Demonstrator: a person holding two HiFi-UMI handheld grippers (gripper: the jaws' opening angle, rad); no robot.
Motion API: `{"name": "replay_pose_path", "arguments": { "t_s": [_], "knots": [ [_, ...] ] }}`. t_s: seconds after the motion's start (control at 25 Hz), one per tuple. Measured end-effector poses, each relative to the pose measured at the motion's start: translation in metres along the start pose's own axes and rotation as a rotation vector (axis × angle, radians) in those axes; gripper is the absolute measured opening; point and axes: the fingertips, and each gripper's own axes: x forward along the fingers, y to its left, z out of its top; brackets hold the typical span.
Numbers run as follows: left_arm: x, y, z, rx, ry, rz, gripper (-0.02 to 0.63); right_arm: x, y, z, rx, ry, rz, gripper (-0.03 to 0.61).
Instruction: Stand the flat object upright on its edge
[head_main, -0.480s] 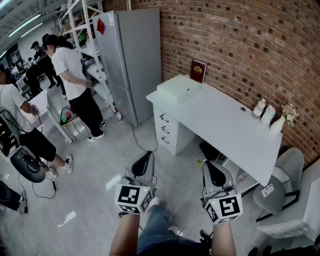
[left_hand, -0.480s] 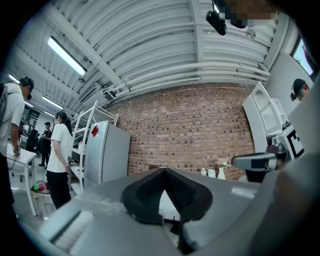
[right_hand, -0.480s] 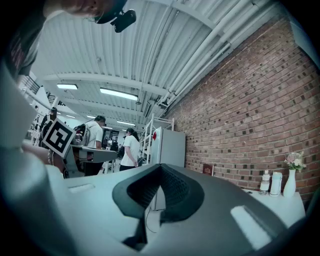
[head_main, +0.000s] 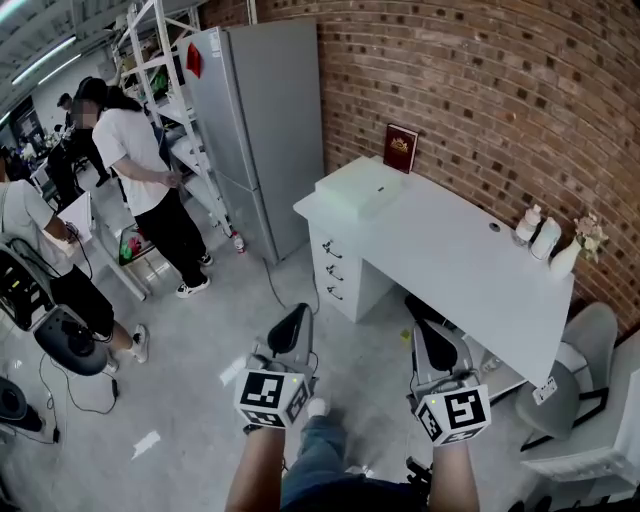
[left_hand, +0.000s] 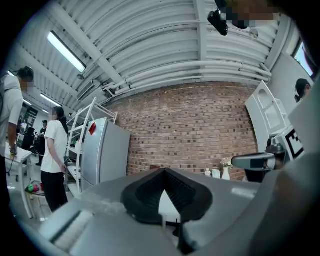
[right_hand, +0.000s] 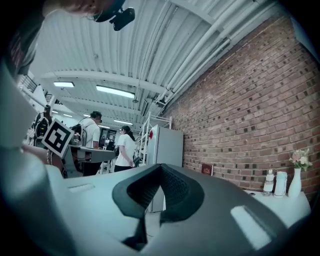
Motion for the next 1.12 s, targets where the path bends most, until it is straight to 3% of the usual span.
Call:
{"name": "replay_pose_path", "arguments": {
  "t_s": [0.12,0.8,1.12],
  "knots": [
    [0.025,0.027,-0.002,-0.007,-0.001,0.003,-0.002,0.034,-0.006,-0.002,0.035,-0.011,-0.006,0.000],
    [0.183,0.185,-0.008,-0.057,0.016,-0.053,-0.002,0.243,-0.026,-0.016,0.019,0.038,-0.065,0.000],
    [0.228,0.226,-0.013,-0.066,0.024,-0.087,-0.002,0.302,-0.030,-0.023,0.009,0.066,-0.083,0.000]
  ]
}}
